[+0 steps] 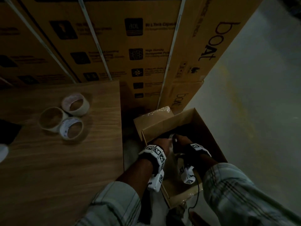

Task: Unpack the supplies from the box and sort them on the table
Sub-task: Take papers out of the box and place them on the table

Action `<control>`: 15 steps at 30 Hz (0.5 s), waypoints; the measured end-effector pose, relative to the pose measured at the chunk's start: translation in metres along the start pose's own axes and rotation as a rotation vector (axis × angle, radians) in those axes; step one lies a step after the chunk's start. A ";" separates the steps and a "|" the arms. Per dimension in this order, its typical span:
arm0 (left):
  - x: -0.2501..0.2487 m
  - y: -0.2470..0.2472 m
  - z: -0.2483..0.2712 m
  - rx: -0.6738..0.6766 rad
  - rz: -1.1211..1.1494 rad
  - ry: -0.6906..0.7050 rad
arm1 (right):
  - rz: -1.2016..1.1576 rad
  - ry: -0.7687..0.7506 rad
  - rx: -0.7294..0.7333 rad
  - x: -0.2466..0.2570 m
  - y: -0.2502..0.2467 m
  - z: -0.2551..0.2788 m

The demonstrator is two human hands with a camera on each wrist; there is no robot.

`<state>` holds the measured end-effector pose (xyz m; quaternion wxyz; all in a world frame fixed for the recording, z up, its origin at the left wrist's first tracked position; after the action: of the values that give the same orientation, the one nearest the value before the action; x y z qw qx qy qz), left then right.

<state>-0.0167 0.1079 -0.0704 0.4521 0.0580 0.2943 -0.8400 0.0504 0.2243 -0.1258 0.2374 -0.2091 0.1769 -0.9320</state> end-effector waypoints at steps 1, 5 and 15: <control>0.001 0.002 -0.004 0.001 0.010 -0.016 | 0.030 -0.026 0.008 -0.001 0.001 -0.007; 0.006 0.006 -0.014 0.008 -0.021 -0.078 | 0.314 -0.100 0.009 0.010 0.010 -0.025; 0.005 -0.001 -0.011 0.015 0.076 -0.107 | 0.471 -0.170 0.096 0.025 0.027 -0.019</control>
<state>-0.0223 0.1101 -0.0807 0.4983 0.0279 0.2609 -0.8263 0.0316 0.1937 -0.1463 0.4714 -0.2284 0.1558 -0.8375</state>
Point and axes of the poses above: each hand's wrist, its own z-axis away from the middle knuckle, its own y-axis out of the palm, x = y × z, the point moved 2 cm from there along -z, towards the middle knuckle, and after that the axes turned 12 degrees about x, right-handed, at the moved point
